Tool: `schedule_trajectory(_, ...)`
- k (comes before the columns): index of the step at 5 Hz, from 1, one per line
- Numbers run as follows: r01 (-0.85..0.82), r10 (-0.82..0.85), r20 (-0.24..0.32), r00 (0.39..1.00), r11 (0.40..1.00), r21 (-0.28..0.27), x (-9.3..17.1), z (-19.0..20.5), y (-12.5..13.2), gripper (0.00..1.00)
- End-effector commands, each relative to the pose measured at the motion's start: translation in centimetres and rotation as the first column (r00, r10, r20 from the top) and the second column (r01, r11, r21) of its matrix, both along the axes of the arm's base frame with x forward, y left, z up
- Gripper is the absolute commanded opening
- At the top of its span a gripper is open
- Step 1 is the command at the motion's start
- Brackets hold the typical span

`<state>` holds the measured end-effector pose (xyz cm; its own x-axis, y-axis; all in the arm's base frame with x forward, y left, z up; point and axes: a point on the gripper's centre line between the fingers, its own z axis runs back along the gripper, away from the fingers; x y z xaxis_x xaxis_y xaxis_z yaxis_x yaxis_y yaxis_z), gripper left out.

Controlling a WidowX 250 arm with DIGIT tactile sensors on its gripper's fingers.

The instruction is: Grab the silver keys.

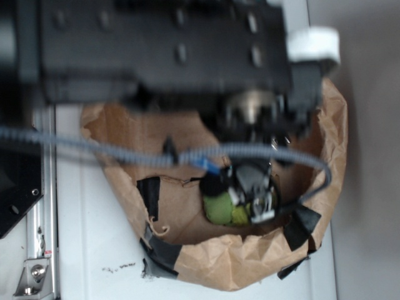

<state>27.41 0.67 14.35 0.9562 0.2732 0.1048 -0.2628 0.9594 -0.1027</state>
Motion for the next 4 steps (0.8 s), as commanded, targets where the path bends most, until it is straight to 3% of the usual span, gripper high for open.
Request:
schedule_trajectory(1,0.013,-0.004,0.155,0.988,0.998,-0.058,-1.4,-0.7,3.4,1.0)
schedule_trajectory(4,-0.045,0.051,0.145,0.988,0.998,-0.043,2.2,-5.1,1.6,1.0)
